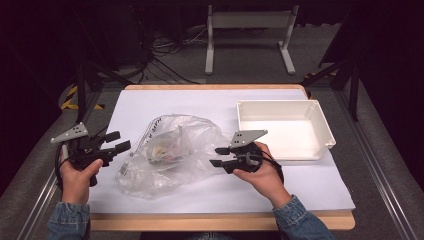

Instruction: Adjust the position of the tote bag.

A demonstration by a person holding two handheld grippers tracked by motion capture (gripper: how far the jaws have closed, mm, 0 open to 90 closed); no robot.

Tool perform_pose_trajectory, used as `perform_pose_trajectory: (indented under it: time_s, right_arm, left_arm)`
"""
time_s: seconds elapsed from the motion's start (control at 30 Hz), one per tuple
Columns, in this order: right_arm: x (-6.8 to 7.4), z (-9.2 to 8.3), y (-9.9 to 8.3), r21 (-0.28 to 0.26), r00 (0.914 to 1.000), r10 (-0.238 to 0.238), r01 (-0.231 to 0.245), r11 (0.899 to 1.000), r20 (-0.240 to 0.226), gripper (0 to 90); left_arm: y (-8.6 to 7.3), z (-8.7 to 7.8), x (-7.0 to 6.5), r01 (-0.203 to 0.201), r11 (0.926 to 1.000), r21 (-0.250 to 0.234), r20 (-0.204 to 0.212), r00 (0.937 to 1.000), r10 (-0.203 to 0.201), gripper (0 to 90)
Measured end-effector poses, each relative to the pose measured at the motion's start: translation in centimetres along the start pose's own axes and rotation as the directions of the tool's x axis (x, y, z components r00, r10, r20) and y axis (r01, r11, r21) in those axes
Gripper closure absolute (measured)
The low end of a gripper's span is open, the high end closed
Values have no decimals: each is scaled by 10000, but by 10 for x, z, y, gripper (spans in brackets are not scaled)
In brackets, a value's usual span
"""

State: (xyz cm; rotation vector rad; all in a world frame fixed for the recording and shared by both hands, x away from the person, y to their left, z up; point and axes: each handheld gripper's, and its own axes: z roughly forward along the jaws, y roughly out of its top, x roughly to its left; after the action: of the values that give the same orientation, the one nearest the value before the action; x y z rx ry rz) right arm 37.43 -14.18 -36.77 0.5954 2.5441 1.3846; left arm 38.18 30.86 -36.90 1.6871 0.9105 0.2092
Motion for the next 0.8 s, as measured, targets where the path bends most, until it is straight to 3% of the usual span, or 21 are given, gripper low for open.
perform_pose_trajectory:
  time_s: [0.13, 0.23, 0.33, 0.43, 0.63, 0.67, 0.8]
  right_arm:
    - [1, -7, -1, -137, 9999, 41, -39, 9999, 130, 556]
    - [2, -12, -3, -178, 9997, 90, -85, 9998, 241, 550]
    - [3, -15, -6, -192, 9994, 139, -132, 9997, 328, 544]
    - [4, -17, -8, -199, 9992, 158, -150, 9997, 372, 538]
    - [5, -23, -9, -328, 9983, 179, -161, 9993, 555, 529]
    - [5, -24, -9, -349, 9982, 161, -141, 9993, 580, 526]
    - [7, -25, -7, -399, 9983, 100, -77, 9992, 578, 519]
  left_arm:
    - [2, 18, 4, 61, 9990, 446, -132, 9999, -55, 323]
    - [4, 36, 1, -25, 9941, 1083, 172, 9999, 6, 335]
    - [5, 51, -8, -471, 9883, 1454, 771, 9964, 361, 332]
    - [8, 61, -18, -896, 9835, 1574, 1453, 9871, 667, 307]
    - [11, 73, -42, -1081, 9741, 1985, 2729, 9607, 510, 228]
    - [11, 76, -48, -1197, 9702, 2107, 2899, 9555, 549, 222]
    - [9, 86, -66, -1701, 9512, 2576, 3019, 9493, 880, 217]
